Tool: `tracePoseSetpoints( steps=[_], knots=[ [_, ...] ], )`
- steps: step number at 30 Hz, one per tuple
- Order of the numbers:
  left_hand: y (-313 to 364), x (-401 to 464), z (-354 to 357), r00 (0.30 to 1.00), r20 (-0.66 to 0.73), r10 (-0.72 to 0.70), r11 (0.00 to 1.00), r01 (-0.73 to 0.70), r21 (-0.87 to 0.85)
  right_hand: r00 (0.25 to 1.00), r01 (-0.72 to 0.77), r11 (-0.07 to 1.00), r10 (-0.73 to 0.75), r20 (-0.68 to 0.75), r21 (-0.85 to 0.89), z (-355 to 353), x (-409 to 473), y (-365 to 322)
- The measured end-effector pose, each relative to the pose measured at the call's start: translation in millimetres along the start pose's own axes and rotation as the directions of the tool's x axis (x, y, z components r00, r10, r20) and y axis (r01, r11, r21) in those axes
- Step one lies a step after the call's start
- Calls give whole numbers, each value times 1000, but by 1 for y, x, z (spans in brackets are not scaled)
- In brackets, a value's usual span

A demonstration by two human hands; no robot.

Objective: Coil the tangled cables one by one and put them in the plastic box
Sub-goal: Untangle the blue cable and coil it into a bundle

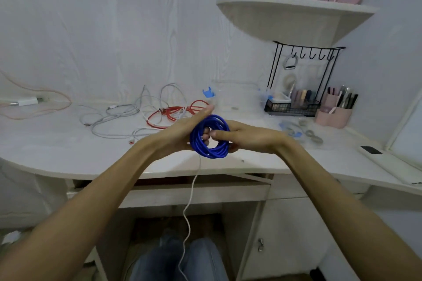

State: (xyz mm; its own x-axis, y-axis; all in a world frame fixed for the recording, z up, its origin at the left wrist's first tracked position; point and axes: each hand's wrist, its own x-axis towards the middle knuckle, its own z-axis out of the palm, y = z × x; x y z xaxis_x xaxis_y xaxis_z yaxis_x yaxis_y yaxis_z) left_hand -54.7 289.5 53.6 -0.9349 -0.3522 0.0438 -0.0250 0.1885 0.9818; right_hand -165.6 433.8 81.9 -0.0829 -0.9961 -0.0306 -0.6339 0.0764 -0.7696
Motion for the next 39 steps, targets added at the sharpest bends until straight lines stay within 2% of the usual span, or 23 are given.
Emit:
tracePoseSetpoints(
  steps=[2, 4, 6, 8, 10, 13, 15, 18, 21, 23, 25, 27, 29, 30, 32, 34, 35, 39],
  knots=[
    [3, 16, 5, 996, -80, 27, 973, -8, 229, 999, -11, 999, 9, 37, 40, -12, 5, 8],
    [7, 35, 7, 994, -94, 54, 948, -21, 317, 999, -9, 990, 2, 49, 141, -27, 10, 19],
    [8, 47, 12, 998, -11, 64, 980, -61, 187, 1000, -10, 973, 5, 20, 230, -39, 13, 31],
    [11, 62, 20, 997, 46, 58, 998, -56, -33, 999, -5, 949, 20, -46, 314, -51, 15, 45],
    [14, 81, 31, 999, 45, 9, 968, 2, -252, 987, 24, 927, 37, -155, 374, -57, 17, 59],
    [18, 104, 42, 995, 34, -99, 873, 103, -476, 922, 72, 955, 46, -383, 286, -57, 22, 76],
    [20, 121, 46, 991, 43, -127, 876, 132, -464, 874, 92, 968, 34, -485, 234, -61, 28, 91],
    [20, 144, 49, 994, 20, -108, 957, 110, -268, 861, 76, 978, 33, -507, 193, -69, 33, 107],
    [19, 164, 49, 997, 8, -80, 995, 81, -64, 906, 3, 991, 53, -420, 132, -88, 35, 119],
    [18, 175, 48, 997, 10, -77, 996, 77, 45, 959, -65, 983, 109, -263, 170, -105, 34, 121],
    [17, 185, 49, 997, 16, -71, 983, 67, 172, 985, -157, 968, 168, -41, 197, -126, 33, 124],
    [16, 193, 50, 996, 40, -74, 969, 62, 237, 968, -231, 958, 209, 136, 168, -151, 32, 132],
    [14, 199, 50, 995, 51, -88, 965, 73, 253, 937, -325, 931, 293, 191, 169, -181, 28, 141],
    [13, 203, 48, 995, 45, -93, 965, 79, 250, 926, -372, 915, 352, 138, 159, -197, 26, 146],
    [10, 208, 43, 996, 4, -90, 972, 87, 218, 875, -460, 886, 463, -145, 55, -225, 17, 159],
    [7, 210, 36, 995, -57, -81, 982, 89, 164, 754, -583, 795, 451, -477, -171, -246, 10, 179],
    [6, 211, 32, 994, -83, -76, 988, 86, 126, 715, -632, 729, 417, -561, -263, -252, 8, 189],
    [2, 211, 25, 983, -163, -83, 997, 81, -21, 677, -725, 554, 464, -572, -408, -240, 11, 203]
  ],
)
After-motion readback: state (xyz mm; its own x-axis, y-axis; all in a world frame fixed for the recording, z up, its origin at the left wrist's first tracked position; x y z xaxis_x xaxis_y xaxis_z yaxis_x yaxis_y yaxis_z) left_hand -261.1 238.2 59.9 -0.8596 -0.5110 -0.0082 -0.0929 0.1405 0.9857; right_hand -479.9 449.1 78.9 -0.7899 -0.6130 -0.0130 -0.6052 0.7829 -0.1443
